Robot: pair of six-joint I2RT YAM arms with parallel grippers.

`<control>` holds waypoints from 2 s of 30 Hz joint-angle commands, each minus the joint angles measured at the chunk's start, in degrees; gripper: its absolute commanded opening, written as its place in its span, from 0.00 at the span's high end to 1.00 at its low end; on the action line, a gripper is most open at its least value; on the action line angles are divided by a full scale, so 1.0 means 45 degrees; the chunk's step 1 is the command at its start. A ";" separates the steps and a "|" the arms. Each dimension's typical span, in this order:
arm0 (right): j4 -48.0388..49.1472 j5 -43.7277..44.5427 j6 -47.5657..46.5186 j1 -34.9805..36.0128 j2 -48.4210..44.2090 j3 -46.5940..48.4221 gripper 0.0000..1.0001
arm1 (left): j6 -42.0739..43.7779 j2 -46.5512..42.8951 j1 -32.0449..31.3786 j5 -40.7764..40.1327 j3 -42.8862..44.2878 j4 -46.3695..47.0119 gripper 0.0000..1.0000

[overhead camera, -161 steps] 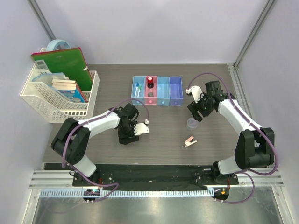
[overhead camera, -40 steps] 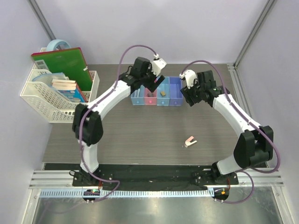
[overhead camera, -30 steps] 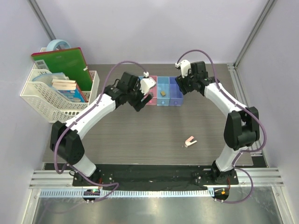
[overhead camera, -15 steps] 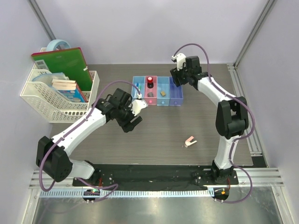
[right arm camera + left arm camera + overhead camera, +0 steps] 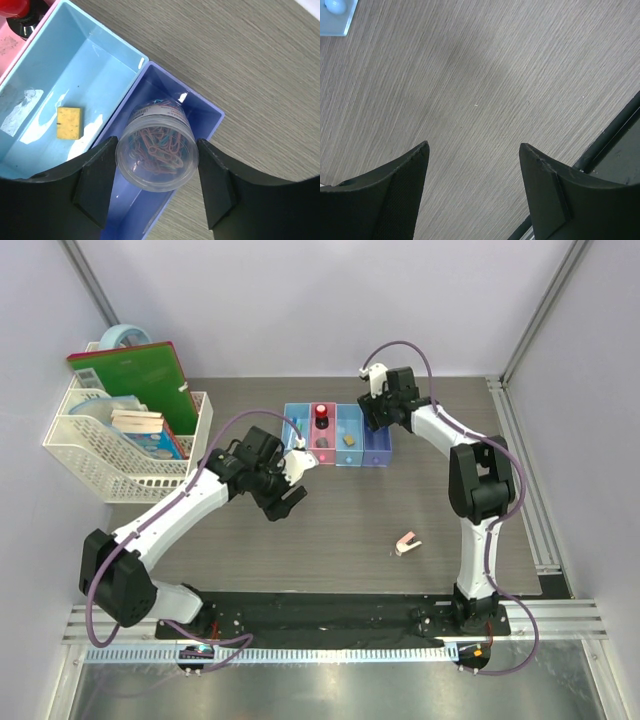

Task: Sort the stationery into containers
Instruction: Place the stationery in the storage box, then move the stapler to the center of the board.

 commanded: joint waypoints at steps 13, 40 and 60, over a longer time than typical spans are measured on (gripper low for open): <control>-0.0067 0.0548 -0.0219 0.0060 -0.1470 0.0623 0.19 | -0.0392 0.0359 -0.0037 -0.0204 0.0774 0.0366 0.27; -1.0382 -0.3435 -0.5978 0.0255 -1.0184 -0.8831 0.22 | 0.0584 0.1043 0.0100 -0.0715 0.1985 -0.1352 0.24; -0.8493 -0.0354 -0.6235 0.2774 -0.9247 -1.0432 0.24 | 0.0720 0.1043 0.0100 -0.0872 0.1438 -0.1196 0.23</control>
